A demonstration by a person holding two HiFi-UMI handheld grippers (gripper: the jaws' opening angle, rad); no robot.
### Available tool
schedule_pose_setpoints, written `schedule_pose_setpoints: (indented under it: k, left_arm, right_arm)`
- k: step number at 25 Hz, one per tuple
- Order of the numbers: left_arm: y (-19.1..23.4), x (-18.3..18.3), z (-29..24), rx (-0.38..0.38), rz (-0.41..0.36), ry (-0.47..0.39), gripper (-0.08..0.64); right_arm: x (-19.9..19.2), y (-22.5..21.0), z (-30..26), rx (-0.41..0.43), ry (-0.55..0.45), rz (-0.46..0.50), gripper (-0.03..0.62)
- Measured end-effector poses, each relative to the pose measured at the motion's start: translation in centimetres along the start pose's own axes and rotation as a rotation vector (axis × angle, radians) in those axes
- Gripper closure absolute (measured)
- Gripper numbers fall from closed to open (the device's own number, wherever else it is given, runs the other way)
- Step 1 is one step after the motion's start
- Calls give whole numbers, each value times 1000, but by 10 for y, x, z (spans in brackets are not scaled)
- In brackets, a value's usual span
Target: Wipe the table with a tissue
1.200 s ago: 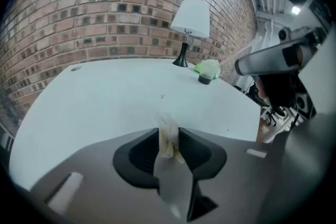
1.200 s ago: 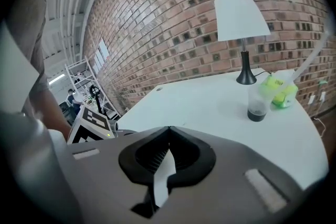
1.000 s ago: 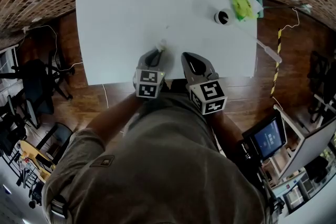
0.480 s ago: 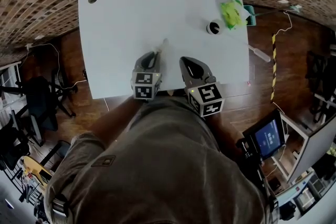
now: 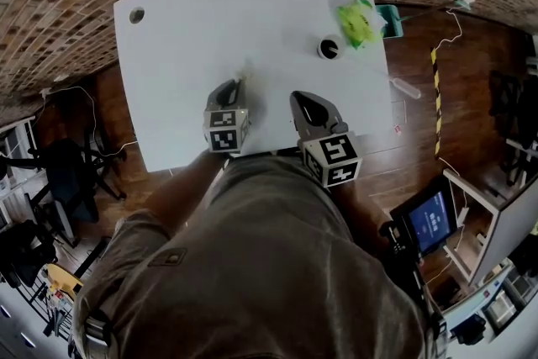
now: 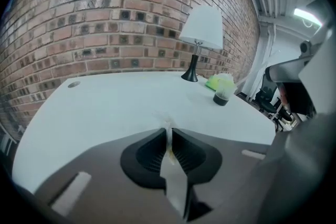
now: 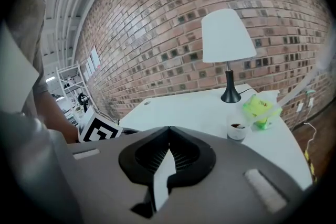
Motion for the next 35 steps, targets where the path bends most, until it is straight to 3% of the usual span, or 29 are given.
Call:
schedule_pose_setpoints:
  k: [5,15,29,35]
  left_arm:
    - [-3,-16,-13,10,-12,48,525]
    - [-9,-13,-21,19,-4,40,526]
    - [-86,16,-52,-112,-91,40,526]
    - [-65,17,-49,-71,-79,28,526]
  right_arm:
    - [-6,-8,4,-5,8,-22,581]
    - [-12,-21,12,-23,3,-44,581]
    - [-14,-49,44,-99,-2,-68,581]
    - [-13,-41,35,-80,3,-52,581]
Point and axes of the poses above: the fingertips, and each gripper's own axes: z backward along the fingers, y to its left, x out of its top, the point moved 4 cm from there along z, backward along the fingers, and after that the axes turned 8 degrees about x, right-handed, at the moved point
